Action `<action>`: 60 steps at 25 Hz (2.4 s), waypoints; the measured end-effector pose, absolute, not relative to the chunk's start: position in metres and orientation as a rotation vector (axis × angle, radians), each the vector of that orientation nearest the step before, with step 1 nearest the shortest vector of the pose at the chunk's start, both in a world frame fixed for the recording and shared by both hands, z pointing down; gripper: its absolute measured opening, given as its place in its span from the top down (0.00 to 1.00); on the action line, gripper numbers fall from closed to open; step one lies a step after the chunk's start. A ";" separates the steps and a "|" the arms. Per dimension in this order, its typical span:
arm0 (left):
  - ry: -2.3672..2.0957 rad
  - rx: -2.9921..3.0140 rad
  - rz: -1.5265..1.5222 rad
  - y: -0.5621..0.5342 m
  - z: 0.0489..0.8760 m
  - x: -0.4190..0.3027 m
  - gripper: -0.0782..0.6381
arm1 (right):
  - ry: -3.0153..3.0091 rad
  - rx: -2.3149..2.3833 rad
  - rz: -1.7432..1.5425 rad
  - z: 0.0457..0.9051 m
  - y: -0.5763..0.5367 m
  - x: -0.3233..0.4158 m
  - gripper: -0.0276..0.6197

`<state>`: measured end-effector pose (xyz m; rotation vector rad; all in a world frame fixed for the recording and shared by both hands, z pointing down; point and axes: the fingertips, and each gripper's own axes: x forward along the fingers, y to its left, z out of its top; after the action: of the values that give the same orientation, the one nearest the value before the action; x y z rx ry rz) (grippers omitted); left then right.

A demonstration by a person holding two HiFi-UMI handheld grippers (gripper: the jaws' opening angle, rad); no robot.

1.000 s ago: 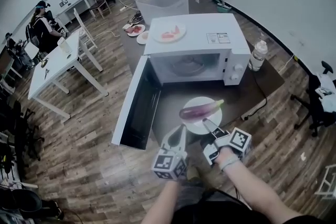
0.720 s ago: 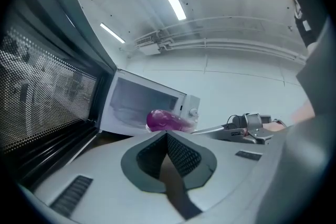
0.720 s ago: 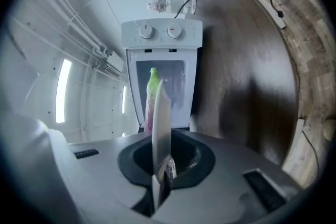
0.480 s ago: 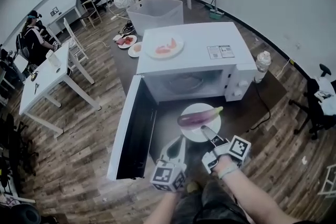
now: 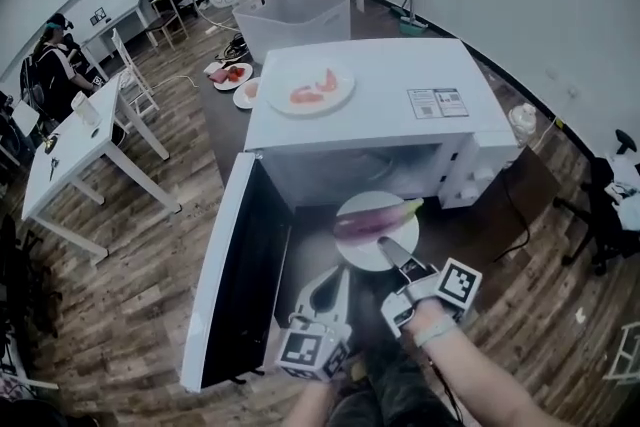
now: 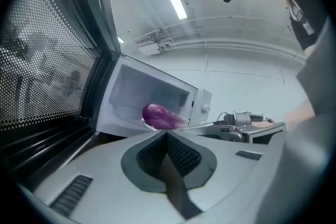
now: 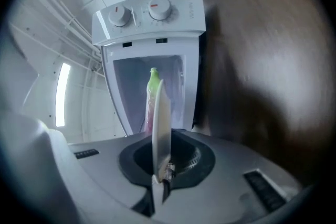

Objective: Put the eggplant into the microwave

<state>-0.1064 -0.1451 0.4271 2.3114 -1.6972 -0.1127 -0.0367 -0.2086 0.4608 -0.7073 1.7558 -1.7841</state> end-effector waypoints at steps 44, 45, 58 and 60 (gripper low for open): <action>-1.514 2.313 -0.036 -0.232 0.463 -0.073 0.89 | 1.833 -0.656 -1.926 0.482 -0.298 -0.070 0.93; -1.517 2.303 -0.048 -0.233 0.463 -0.074 0.89 | 1.855 -0.635 -1.931 0.481 -0.298 -0.072 0.93; -1.535 2.250 -0.093 -0.244 0.465 -0.080 0.89 | 2.160 -0.578 -1.784 0.471 -0.287 -0.074 0.75; -1.538 2.245 -0.093 -0.245 0.465 -0.081 0.89 | 2.196 -0.572 -1.750 0.469 -0.282 -0.071 0.74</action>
<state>-0.0807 -0.2453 0.4651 2.2454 -1.5379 -0.0935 -0.0713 -0.2821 0.4686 -0.5716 2.1965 -1.7499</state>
